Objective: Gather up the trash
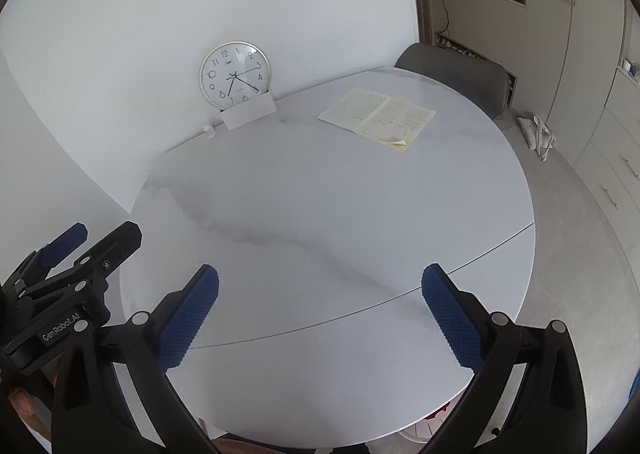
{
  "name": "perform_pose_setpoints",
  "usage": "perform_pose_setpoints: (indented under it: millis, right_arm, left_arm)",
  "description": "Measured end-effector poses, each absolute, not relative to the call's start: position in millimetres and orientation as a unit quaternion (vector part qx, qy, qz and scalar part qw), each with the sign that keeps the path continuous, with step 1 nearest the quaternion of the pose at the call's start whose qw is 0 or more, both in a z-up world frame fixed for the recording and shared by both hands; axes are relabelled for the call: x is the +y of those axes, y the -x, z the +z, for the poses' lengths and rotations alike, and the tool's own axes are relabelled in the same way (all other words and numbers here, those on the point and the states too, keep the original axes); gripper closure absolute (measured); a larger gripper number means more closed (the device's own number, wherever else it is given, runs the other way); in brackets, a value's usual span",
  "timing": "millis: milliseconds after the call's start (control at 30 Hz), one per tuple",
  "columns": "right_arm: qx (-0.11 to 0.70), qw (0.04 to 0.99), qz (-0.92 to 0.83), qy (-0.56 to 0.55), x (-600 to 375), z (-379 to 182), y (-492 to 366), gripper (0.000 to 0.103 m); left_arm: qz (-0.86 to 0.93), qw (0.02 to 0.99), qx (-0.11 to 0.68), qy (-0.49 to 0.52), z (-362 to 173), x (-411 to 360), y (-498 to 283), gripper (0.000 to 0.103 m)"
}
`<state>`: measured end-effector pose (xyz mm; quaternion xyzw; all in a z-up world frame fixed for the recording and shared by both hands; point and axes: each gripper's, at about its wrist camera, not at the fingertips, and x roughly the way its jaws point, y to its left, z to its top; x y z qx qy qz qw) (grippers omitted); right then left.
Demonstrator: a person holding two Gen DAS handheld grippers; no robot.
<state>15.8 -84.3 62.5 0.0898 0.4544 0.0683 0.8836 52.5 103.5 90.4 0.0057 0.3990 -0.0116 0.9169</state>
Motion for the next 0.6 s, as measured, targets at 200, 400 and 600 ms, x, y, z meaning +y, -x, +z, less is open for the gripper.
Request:
perform_pose_setpoints:
  millis: [200,400,600]
  right_arm:
    - [0.455,0.883,0.07,-0.086,-81.3,63.0,-14.0,0.002]
    - [0.454,0.884,0.067,-0.089,-81.2,63.3,-13.8,0.002]
    - [0.453,0.885,0.063,-0.092,-85.2,62.9,-12.5,0.002]
  left_arm:
    - [-0.016,0.915,0.404,-0.009,87.7,98.8,-52.4,0.008]
    - [-0.017,0.914,0.406,-0.01,87.2,97.2,-51.5,0.008]
    - [-0.018,0.913,0.408,-0.008,85.5,98.0,-52.4,0.008]
